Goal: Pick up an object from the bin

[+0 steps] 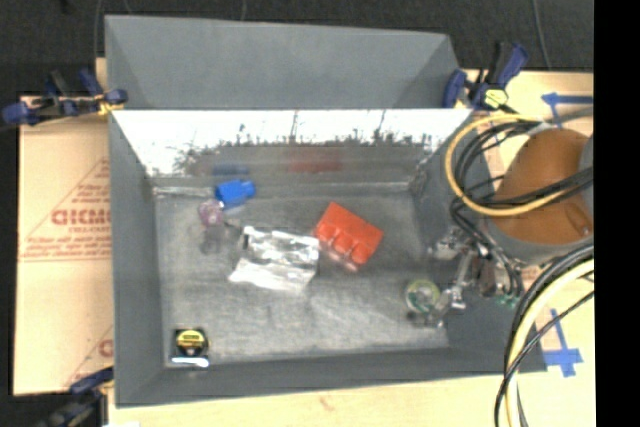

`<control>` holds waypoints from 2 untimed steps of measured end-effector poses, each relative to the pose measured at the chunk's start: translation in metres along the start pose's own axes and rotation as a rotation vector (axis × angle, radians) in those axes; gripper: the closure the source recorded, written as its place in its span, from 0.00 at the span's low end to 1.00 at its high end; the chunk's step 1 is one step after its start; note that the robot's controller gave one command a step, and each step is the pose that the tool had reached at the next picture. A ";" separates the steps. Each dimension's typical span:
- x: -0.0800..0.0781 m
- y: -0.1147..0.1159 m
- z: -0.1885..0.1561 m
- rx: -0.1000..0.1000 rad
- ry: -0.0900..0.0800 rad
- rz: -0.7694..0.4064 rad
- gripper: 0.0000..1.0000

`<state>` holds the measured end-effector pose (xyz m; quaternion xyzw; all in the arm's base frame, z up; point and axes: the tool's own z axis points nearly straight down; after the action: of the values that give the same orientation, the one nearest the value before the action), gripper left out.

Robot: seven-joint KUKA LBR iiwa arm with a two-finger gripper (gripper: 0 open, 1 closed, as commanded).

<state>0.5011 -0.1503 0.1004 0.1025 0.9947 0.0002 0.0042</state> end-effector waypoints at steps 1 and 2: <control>0.006 -0.007 0.025 0.002 0.003 0.008 0.00; 0.012 -0.006 0.024 0.001 -0.008 0.062 0.00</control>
Offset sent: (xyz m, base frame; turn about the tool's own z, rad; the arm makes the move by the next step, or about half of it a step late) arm -0.0100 -0.0041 -0.0304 0.0083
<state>0.4880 -0.1541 0.0763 0.1335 0.9910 -0.0004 0.0080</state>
